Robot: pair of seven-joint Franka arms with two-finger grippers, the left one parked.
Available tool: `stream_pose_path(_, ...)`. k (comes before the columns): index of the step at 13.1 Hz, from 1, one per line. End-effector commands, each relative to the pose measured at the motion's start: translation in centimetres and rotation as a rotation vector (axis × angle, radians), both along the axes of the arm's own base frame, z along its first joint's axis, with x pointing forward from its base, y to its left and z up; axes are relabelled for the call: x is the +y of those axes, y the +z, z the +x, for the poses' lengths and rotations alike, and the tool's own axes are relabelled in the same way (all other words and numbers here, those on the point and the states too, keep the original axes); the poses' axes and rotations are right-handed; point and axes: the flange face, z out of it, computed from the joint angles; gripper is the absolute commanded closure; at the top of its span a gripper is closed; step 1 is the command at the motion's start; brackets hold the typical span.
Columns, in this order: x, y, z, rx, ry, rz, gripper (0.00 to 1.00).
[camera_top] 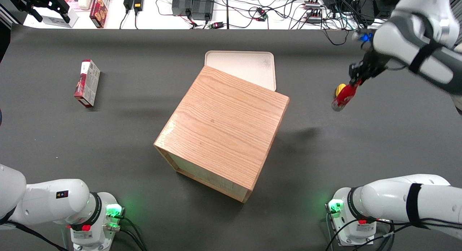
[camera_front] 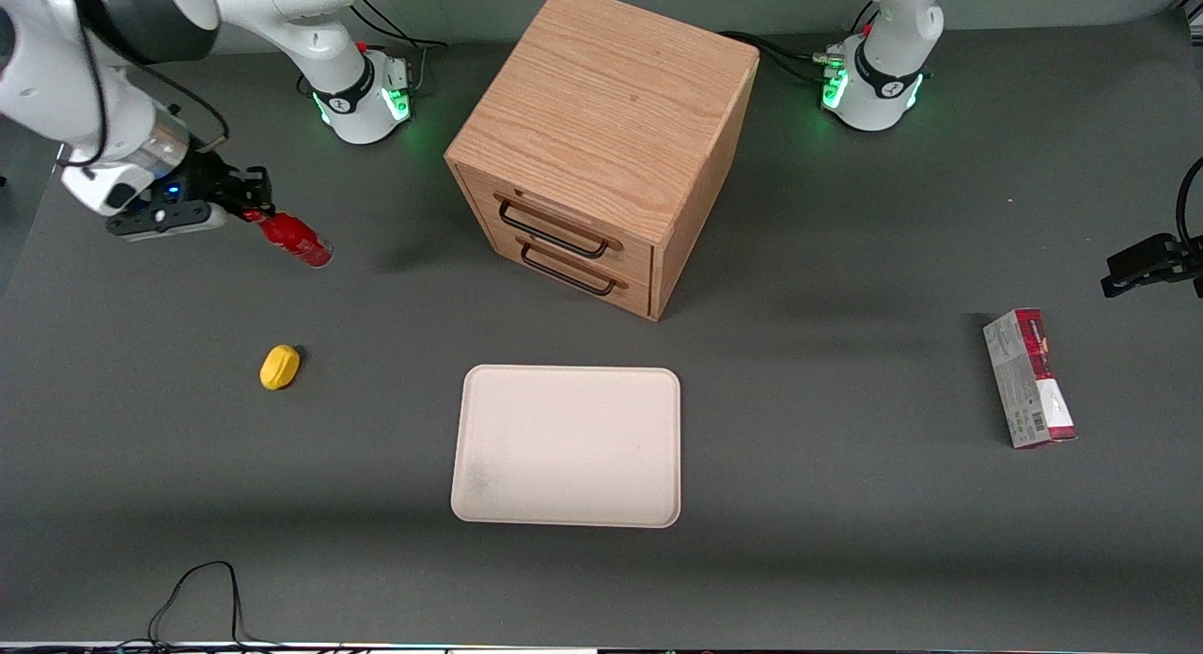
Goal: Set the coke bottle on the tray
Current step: 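Close the right gripper on the bottle neck and lift it, then carry the red bottle with the right gripper over the white tray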
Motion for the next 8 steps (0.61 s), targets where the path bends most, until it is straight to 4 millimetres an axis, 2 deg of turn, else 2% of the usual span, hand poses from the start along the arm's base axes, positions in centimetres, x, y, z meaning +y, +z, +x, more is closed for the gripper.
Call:
stream_pose_path(1,0.1,3.6,7.5,0.069,-0.029,-0.024,1.0)
stream_pose_path(3,0.3,5.5,10.6,0.066,-0.031,-0.032,1.0)
stream_pose_path(5,1.0,6.5,13.7,0.074,-0.045,-0.041,1.0)
stream_pose_path(8,3.2,5.6,18.1,0.093,-0.142,-0.065,1.0)
